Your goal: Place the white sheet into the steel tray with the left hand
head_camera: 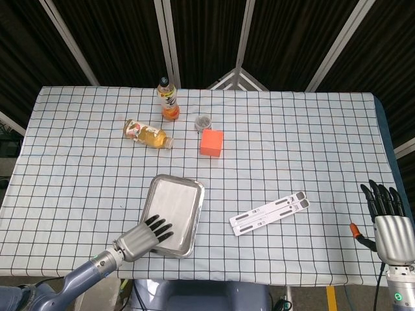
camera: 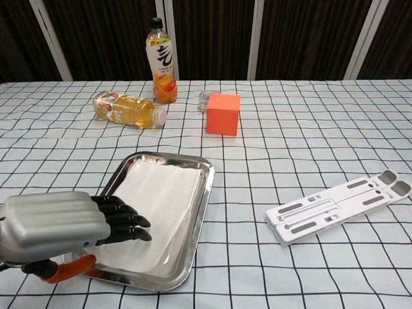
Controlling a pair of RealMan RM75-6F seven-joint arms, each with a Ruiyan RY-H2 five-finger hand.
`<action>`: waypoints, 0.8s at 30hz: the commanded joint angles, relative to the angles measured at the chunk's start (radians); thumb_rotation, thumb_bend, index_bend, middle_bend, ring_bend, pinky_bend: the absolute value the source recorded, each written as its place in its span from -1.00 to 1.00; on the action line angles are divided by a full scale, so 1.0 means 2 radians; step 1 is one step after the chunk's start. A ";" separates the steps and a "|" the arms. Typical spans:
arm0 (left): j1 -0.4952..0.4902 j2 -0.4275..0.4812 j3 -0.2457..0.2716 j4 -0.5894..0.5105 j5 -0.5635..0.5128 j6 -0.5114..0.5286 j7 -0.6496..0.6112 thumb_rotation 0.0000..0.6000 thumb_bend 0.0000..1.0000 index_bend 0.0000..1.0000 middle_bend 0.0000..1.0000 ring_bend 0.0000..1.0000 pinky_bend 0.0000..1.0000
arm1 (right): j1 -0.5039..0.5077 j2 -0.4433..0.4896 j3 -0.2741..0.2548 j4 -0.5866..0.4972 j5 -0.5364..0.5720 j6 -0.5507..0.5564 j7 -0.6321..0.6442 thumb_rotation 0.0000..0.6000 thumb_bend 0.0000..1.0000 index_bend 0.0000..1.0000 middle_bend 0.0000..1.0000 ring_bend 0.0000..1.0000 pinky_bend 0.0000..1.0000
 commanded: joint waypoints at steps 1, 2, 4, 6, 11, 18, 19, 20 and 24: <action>0.002 0.003 0.000 -0.003 0.008 0.008 -0.007 1.00 0.37 -1.00 -1.00 -1.00 -1.00 | 0.000 0.000 0.000 0.000 0.000 0.000 0.000 1.00 -0.34 -1.00 -1.00 -1.00 -1.00; 0.004 0.006 0.000 -0.004 0.012 0.013 -0.010 1.00 0.37 -1.00 -1.00 -1.00 -1.00 | 0.000 0.000 0.000 0.000 0.000 0.000 0.000 1.00 -0.34 -1.00 -1.00 -1.00 -1.00; 0.006 0.012 -0.001 -0.008 0.017 0.021 -0.015 1.00 0.36 -1.00 -1.00 -1.00 -1.00 | 0.000 0.000 0.000 0.001 0.000 0.000 0.000 1.00 -0.34 -1.00 -1.00 -1.00 -1.00; 0.010 0.020 -0.001 -0.012 0.023 0.031 -0.022 1.00 0.35 -1.00 -1.00 -1.00 -1.00 | 0.000 0.000 0.000 0.001 -0.001 0.001 0.000 1.00 -0.34 -1.00 -1.00 -1.00 -1.00; 0.034 0.054 -0.005 -0.027 0.054 0.089 -0.057 1.00 0.04 -1.00 -1.00 -1.00 -1.00 | 0.000 0.000 0.001 0.002 -0.001 0.002 0.001 1.00 -0.34 -1.00 -1.00 -1.00 -1.00; 0.119 0.093 -0.011 -0.019 0.107 0.256 -0.121 1.00 -0.72 -1.00 -1.00 -1.00 -1.00 | 0.000 -0.002 0.000 0.004 -0.004 0.005 -0.003 1.00 -0.34 -1.00 -1.00 -1.00 -1.00; 0.133 0.095 -0.012 -0.014 0.113 0.283 -0.130 1.00 -0.79 -1.00 -1.00 -1.00 -1.00 | 0.000 -0.002 0.000 0.005 -0.005 0.005 -0.004 1.00 -0.34 -1.00 -1.00 -1.00 -1.00; 0.142 0.097 -0.012 -0.010 0.118 0.299 -0.135 1.00 -0.81 -1.00 -1.00 -1.00 -1.00 | 0.000 -0.003 0.000 0.005 -0.005 0.005 -0.004 1.00 -0.34 -1.00 -1.00 -1.00 -1.00; 0.190 0.099 -0.012 0.015 0.131 0.371 -0.167 1.00 -0.91 -1.00 -1.00 -1.00 -1.00 | 0.000 -0.005 0.000 0.007 -0.009 0.007 -0.010 1.00 -0.34 -1.00 -1.00 -1.00 -1.00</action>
